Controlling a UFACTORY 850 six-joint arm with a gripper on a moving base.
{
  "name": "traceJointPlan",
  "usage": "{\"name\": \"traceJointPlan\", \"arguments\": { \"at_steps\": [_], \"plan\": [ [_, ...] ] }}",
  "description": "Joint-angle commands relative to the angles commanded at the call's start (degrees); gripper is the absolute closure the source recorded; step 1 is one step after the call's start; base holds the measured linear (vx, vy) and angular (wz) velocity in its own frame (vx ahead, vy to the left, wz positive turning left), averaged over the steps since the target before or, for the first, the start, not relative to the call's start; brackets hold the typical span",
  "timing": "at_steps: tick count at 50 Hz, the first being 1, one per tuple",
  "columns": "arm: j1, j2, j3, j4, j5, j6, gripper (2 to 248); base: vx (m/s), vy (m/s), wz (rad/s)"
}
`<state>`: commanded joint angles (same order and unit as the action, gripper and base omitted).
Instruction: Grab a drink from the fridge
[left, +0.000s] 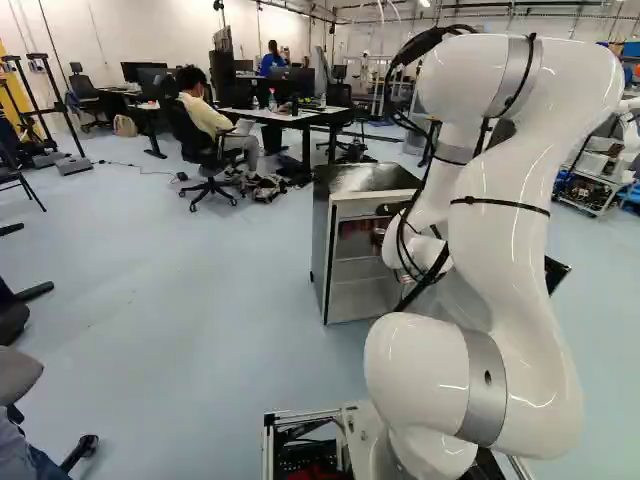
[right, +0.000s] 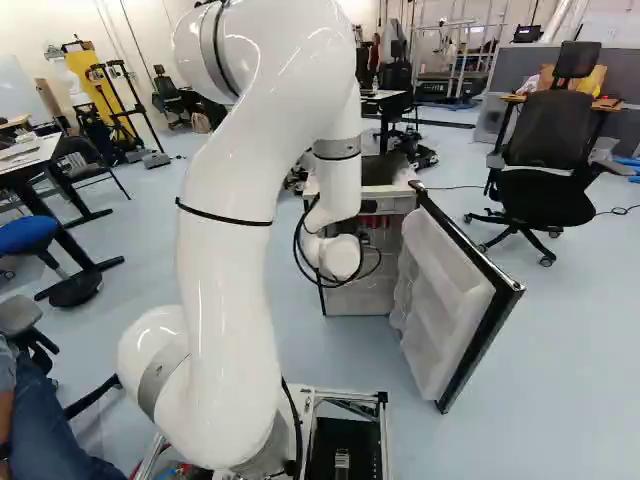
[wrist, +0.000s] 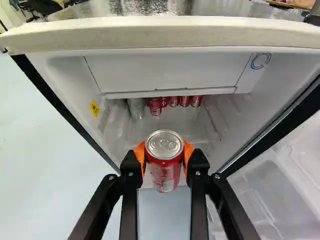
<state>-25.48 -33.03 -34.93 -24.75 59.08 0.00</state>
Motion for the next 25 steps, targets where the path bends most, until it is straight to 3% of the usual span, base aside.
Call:
{"name": "traceJointPlan", "arguments": {
  "at_steps": [25],
  "plan": [
    [0.02, 4.86, 1.95, 0.0, -3.49, 0.0, 154, 0.0, 0.0, 0.0]
  ]
}}
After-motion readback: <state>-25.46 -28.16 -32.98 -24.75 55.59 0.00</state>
